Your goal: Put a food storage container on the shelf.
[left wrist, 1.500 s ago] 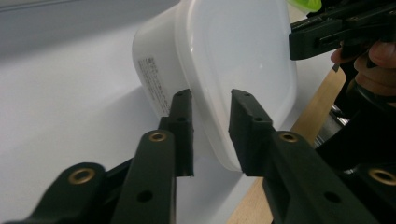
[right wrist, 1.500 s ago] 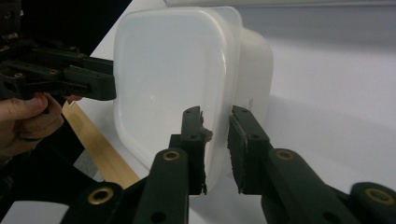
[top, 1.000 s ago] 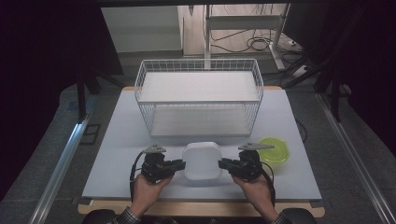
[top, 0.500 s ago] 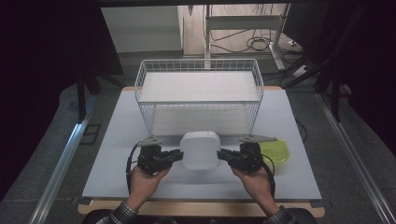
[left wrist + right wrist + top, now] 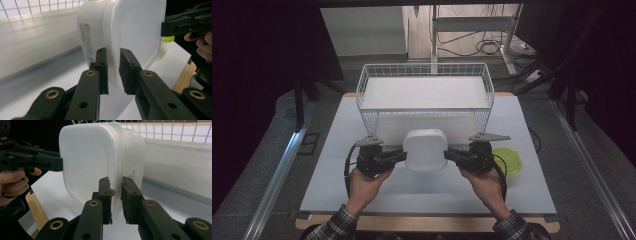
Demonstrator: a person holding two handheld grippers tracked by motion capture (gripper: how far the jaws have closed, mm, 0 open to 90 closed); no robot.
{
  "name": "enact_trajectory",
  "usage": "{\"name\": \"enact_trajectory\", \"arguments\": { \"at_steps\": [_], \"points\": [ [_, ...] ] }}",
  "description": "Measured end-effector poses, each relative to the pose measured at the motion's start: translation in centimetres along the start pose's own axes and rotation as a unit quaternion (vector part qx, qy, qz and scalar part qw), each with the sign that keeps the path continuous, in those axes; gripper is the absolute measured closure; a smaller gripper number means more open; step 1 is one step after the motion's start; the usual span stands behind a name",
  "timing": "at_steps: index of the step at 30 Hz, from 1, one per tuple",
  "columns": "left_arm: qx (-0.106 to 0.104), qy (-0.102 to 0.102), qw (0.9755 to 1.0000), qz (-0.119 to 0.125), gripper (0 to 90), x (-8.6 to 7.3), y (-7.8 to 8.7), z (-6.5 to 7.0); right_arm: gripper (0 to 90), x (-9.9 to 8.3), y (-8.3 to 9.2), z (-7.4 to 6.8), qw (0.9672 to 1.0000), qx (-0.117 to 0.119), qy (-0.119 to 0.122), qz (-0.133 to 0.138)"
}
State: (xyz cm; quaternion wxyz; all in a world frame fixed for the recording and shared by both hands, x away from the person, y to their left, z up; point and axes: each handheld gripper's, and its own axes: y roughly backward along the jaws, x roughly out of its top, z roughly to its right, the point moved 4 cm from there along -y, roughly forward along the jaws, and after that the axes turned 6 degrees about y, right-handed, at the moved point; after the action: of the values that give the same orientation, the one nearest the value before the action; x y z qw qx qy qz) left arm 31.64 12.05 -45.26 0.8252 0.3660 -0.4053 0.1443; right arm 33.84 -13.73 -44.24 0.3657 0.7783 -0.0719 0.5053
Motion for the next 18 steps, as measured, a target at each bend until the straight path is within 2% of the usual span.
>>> {"name": "enact_trajectory", "arguments": {
  "at_steps": [7,18],
  "points": [
    [0.003,-0.009,0.9999,0.009,78.2,1.7,0.4,0.2,78.5,1.7,0.4,0.3,0.9999,0.000,0.005,0.010],
    [0.000,-0.016,0.9997,0.019,78.4,5.1,1.5,0.4,78.5,4.5,0.7,0.8,0.9996,0.010,-0.004,0.026]
  ]
}}
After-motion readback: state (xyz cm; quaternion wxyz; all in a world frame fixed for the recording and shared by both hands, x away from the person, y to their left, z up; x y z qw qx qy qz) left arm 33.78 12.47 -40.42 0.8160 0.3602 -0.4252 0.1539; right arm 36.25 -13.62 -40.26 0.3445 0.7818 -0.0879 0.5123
